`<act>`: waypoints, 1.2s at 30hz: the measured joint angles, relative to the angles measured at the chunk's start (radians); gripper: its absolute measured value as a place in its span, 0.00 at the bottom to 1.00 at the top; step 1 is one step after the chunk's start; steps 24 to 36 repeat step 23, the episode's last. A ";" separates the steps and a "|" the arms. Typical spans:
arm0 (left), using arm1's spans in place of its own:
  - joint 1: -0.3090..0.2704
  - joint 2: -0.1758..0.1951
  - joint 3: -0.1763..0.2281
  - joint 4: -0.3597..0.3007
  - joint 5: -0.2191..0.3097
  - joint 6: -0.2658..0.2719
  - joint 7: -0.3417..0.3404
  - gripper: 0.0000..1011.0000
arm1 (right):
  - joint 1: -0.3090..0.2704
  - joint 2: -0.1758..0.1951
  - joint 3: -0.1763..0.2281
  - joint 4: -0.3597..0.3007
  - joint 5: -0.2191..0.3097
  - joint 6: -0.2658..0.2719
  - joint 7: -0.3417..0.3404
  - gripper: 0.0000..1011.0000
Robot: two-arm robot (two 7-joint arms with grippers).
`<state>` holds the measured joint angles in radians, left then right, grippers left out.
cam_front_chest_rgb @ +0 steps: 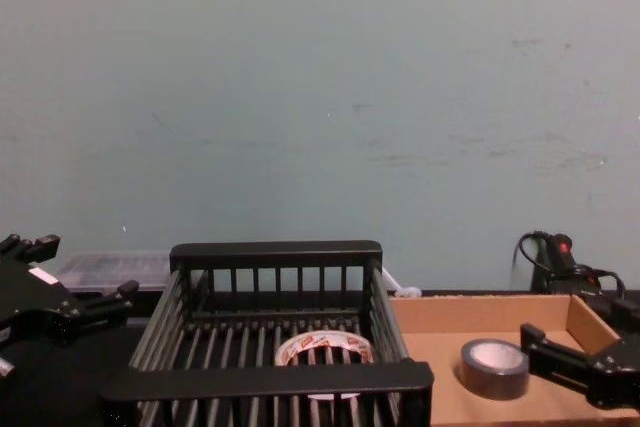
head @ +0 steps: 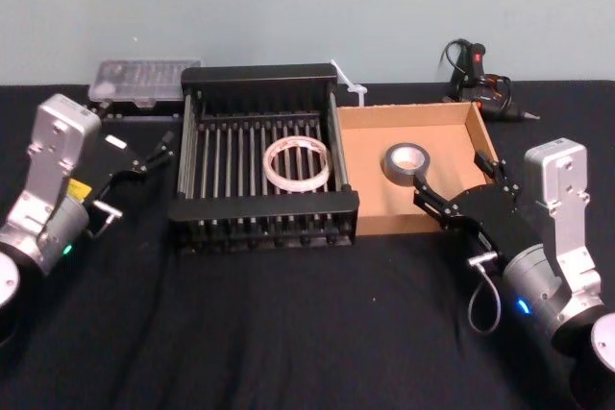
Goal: Pick up the white tape and place it into the black box , Pick up the silver tape and place it into the brown box.
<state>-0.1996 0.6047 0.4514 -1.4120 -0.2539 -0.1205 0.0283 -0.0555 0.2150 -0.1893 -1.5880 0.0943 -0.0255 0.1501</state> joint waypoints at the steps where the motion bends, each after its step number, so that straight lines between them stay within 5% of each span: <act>1: 0.000 0.000 0.000 0.000 0.000 0.000 0.000 0.99 | 0.000 0.000 0.000 0.000 0.000 0.000 0.000 0.99; 36: 0.000 0.000 0.000 0.000 0.000 0.000 0.000 0.99 | 0.005 0.000 -0.005 0.003 0.001 0.003 -0.006 0.99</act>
